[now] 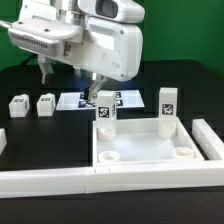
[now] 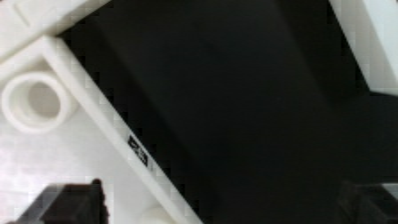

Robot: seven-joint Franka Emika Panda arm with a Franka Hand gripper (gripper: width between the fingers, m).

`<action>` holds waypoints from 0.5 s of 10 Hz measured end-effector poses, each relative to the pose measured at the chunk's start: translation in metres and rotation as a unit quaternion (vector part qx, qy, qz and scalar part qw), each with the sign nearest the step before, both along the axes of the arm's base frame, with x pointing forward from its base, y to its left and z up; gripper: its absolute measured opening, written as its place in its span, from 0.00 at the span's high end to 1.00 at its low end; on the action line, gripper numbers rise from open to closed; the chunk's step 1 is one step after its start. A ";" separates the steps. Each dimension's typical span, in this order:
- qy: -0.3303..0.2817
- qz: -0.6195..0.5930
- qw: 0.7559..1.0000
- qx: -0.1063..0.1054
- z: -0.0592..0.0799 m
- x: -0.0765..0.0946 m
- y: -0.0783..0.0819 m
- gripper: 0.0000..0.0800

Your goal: Assemble square table

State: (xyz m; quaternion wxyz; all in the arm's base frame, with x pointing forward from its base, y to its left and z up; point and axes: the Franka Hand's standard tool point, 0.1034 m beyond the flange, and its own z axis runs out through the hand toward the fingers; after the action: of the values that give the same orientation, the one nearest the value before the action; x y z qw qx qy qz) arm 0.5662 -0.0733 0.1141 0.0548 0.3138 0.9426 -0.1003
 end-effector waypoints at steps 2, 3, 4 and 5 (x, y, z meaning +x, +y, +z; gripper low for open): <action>-0.015 -0.066 0.998 0.004 -0.002 -0.003 -0.001 0.19; -0.028 -0.142 0.989 0.011 -0.012 -0.024 -0.006 0.19; -0.026 -0.184 0.983 0.008 -0.015 -0.044 -0.016 0.19; -0.033 -0.234 0.972 0.009 -0.017 -0.057 -0.025 0.19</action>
Offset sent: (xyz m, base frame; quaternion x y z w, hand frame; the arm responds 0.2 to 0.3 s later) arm -0.0618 -0.0340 -0.0054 0.0099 0.0001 0.2726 0.9621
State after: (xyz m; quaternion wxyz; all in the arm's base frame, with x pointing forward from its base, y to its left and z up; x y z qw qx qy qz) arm 0.5091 -0.0981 0.0974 0.0585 0.5293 0.8415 -0.0916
